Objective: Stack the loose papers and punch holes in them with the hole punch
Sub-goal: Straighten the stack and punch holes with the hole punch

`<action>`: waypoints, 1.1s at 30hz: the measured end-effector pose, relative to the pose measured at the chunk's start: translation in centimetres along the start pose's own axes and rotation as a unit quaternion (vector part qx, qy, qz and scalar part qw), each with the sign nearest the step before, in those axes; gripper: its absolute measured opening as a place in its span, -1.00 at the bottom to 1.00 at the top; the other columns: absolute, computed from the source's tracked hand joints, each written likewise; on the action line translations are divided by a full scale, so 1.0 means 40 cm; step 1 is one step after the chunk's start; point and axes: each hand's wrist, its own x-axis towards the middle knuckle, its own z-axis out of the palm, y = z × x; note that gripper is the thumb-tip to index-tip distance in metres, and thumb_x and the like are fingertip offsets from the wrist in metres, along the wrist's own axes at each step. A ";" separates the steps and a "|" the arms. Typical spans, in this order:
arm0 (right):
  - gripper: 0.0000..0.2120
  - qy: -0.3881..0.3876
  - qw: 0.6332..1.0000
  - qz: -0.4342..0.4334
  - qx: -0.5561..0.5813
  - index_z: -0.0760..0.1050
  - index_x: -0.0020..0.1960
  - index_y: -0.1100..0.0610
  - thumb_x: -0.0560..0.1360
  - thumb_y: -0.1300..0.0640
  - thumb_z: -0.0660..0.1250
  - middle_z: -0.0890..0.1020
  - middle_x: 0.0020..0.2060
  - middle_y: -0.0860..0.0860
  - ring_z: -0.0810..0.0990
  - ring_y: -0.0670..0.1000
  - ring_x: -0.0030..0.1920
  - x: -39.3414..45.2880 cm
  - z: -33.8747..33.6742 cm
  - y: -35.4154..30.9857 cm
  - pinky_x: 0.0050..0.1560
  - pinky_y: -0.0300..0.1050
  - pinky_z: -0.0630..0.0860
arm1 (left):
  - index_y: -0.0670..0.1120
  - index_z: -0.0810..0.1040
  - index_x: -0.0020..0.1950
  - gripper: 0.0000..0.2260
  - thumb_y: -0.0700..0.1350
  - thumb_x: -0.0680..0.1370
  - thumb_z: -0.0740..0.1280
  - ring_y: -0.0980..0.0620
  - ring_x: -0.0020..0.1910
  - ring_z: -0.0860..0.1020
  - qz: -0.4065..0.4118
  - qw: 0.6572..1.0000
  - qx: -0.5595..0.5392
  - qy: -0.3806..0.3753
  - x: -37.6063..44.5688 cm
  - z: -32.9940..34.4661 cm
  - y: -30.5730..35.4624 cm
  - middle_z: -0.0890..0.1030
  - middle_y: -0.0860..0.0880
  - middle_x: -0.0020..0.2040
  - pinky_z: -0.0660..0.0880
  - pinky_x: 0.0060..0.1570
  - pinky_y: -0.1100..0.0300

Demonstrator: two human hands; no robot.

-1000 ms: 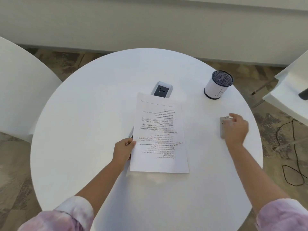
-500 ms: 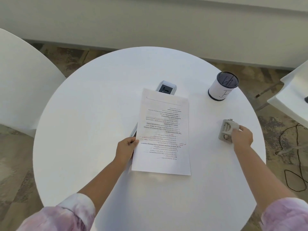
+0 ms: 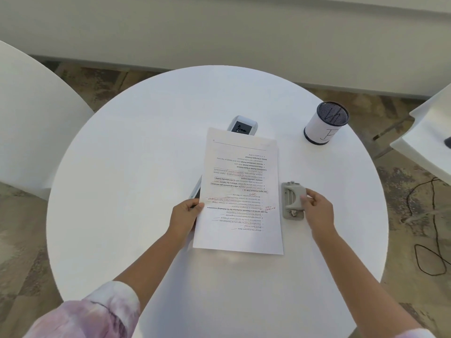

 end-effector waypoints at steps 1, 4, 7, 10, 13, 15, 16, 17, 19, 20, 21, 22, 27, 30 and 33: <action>-0.74 -0.003 1.000 0.000 0.008 0.52 0.21 0.12 0.53 0.19 0.25 0.57 -0.25 0.04 0.50 0.02 -0.20 -0.005 0.005 0.002 -0.18 -0.18 0.40 | -0.15 0.60 0.00 -0.88 -0.23 0.55 0.27 0.16 -0.47 0.56 -0.002 1.000 -0.007 -0.001 -0.002 0.002 0.000 0.63 -0.02 -0.24 0.48 -0.50 0.33; -0.75 -0.004 1.000 0.000 0.012 0.52 0.19 0.11 0.53 0.18 0.26 0.56 -0.30 0.01 0.51 0.03 -0.18 -0.012 0.016 0.007 -0.11 -0.16 0.38 | -0.17 0.59 0.01 -0.88 -0.25 0.55 0.26 0.19 -0.50 0.55 -0.002 1.000 -0.013 -0.002 -0.006 0.007 0.001 0.63 -0.03 -0.25 0.45 -0.54 0.35; -0.75 -0.007 1.000 0.001 0.014 0.52 0.19 0.10 0.53 0.18 0.26 0.57 -0.24 0.08 0.51 0.03 -0.18 -0.015 0.023 0.006 -0.11 -0.15 0.40 | -0.18 0.60 -0.01 -0.88 -0.26 0.55 0.26 0.20 -0.51 0.55 0.001 1.000 -0.004 -0.002 -0.005 0.010 0.003 0.62 -0.02 -0.25 0.45 -0.54 0.36; -0.75 -0.013 1.000 0.001 0.022 0.52 0.19 0.10 0.52 0.19 0.26 0.58 -0.23 0.08 0.52 0.03 -0.17 -0.015 0.026 0.006 -0.10 -0.14 0.42 | -0.18 0.60 -0.01 -0.88 -0.24 0.55 0.27 0.19 -0.50 0.55 0.005 1.000 0.004 -0.005 -0.004 0.009 0.005 0.63 -0.02 -0.25 0.46 -0.53 0.35; -0.75 -0.012 1.000 -0.001 0.028 0.52 0.19 0.11 0.52 0.19 0.26 0.56 -0.31 0.02 0.50 0.02 -0.21 -0.015 0.026 0.010 -0.10 -0.14 0.41 | -0.17 0.60 0.00 -0.88 -0.23 0.55 0.28 0.18 -0.47 0.56 0.004 1.000 0.009 -0.012 -0.003 0.005 0.003 0.64 -0.03 -0.23 0.49 -0.49 0.33; -0.75 -0.012 1.000 -0.008 0.022 0.52 0.19 0.10 0.52 0.19 0.26 0.54 -0.37 -0.08 0.49 0.00 -0.24 -0.015 0.025 0.010 -0.16 -0.16 0.41 | -0.17 0.60 0.01 -0.88 -0.23 0.55 0.27 0.18 -0.47 0.56 0.000 1.000 0.004 -0.015 -0.003 0.004 0.003 0.64 -0.04 -0.23 0.49 -0.50 0.33; -0.75 -0.013 1.000 -0.013 0.018 0.52 0.19 0.10 0.53 0.19 0.26 0.54 -0.37 -0.10 0.50 0.00 -0.24 -0.016 0.025 0.009 -0.20 -0.19 0.41 | -0.17 0.60 0.02 -0.87 -0.23 0.55 0.27 0.18 -0.48 0.56 -0.001 1.000 0.000 -0.016 -0.004 0.004 0.004 0.63 -0.04 -0.24 0.48 -0.50 0.33; -0.75 -0.015 1.000 -0.015 0.015 0.52 0.19 0.11 0.53 0.19 0.26 0.54 -0.36 -0.09 0.50 0.00 -0.23 -0.015 0.025 0.008 -0.22 -0.20 0.40 | -0.18 0.59 0.02 -0.87 -0.24 0.55 0.27 0.18 -0.49 0.55 -0.002 1.000 -0.003 -0.016 -0.005 0.005 0.005 0.63 -0.04 -0.25 0.47 -0.51 0.34; -0.74 -0.018 1.000 -0.016 0.010 0.52 0.20 0.11 0.53 0.19 0.26 0.54 -0.35 -0.07 0.50 0.01 -0.21 -0.015 0.024 0.006 -0.20 -0.18 0.40 | -0.19 0.59 0.01 -0.87 -0.25 0.55 0.27 0.17 -0.49 0.55 -0.003 1.000 -0.013 -0.017 -0.006 0.005 0.005 0.63 -0.01 -0.28 0.46 -0.52 0.35; -0.74 -0.019 1.000 -0.016 0.010 0.52 0.20 0.11 0.53 0.19 0.26 0.54 -0.36 -0.08 0.50 0.01 -0.21 -0.015 0.024 0.006 -0.20 -0.18 0.40 | -0.19 0.59 0.02 -0.87 -0.25 0.55 0.27 0.15 -0.47 0.56 -0.006 1.000 -0.017 -0.020 -0.005 0.005 0.006 0.64 -0.01 -0.27 0.47 -0.51 0.33; -0.75 -0.021 1.000 -0.016 0.010 0.52 0.20 0.11 0.53 0.19 0.26 0.53 -0.36 -0.10 0.50 0.01 -0.22 -0.015 0.024 0.005 -0.21 -0.19 0.40 | -0.18 0.59 0.02 -0.87 -0.24 0.55 0.27 0.12 -0.44 0.57 -0.008 1.000 -0.016 -0.022 -0.004 0.005 0.006 0.64 -0.03 -0.25 0.49 -0.48 0.31; -0.75 -0.023 1.000 -0.016 0.012 0.52 0.20 0.11 0.53 0.19 0.26 0.53 -0.36 -0.11 0.50 0.00 -0.22 -0.015 0.025 0.004 -0.21 -0.20 0.41 | -0.18 0.59 0.03 -0.87 -0.24 0.55 0.27 0.08 -0.40 0.57 -0.009 1.000 -0.009 -0.021 -0.003 0.005 0.006 0.64 -0.04 -0.22 0.51 -0.45 0.29; -0.75 -0.026 0.999 -0.014 0.014 0.52 0.20 0.09 0.52 0.18 0.27 0.52 -0.37 -0.14 0.49 -0.03 -0.25 -0.023 0.033 0.001 -0.26 -0.26 0.38 | -0.16 0.60 0.02 -0.87 -0.24 0.55 0.28 0.06 -0.35 0.58 -0.005 1.000 0.000 -0.013 -0.001 0.008 0.004 0.65 -0.04 -0.19 0.52 -0.43 0.29; -0.75 -0.025 0.999 -0.017 0.011 0.52 0.19 0.08 0.52 0.17 0.27 0.54 -0.36 -0.12 0.50 -0.02 -0.26 -0.031 0.042 -0.002 -0.29 -0.27 0.38 | -0.14 0.60 0.00 -0.88 -0.24 0.55 0.28 0.09 -0.38 0.59 -0.011 1.000 -0.007 -0.013 -0.001 0.009 0.003 0.65 -0.04 -0.19 0.53 -0.40 0.27; -0.75 -0.024 0.999 -0.022 -0.001 0.52 0.18 0.08 0.52 0.15 0.28 0.57 -0.32 -0.05 0.50 -0.01 -0.26 -0.035 0.048 -0.009 -0.31 -0.27 0.36 | -0.15 0.60 0.01 -0.87 -0.23 0.55 0.27 -0.02 -0.28 0.55 -0.017 0.999 -0.006 -0.027 -0.003 0.015 0.001 0.64 -0.10 -0.13 0.48 -0.26 0.17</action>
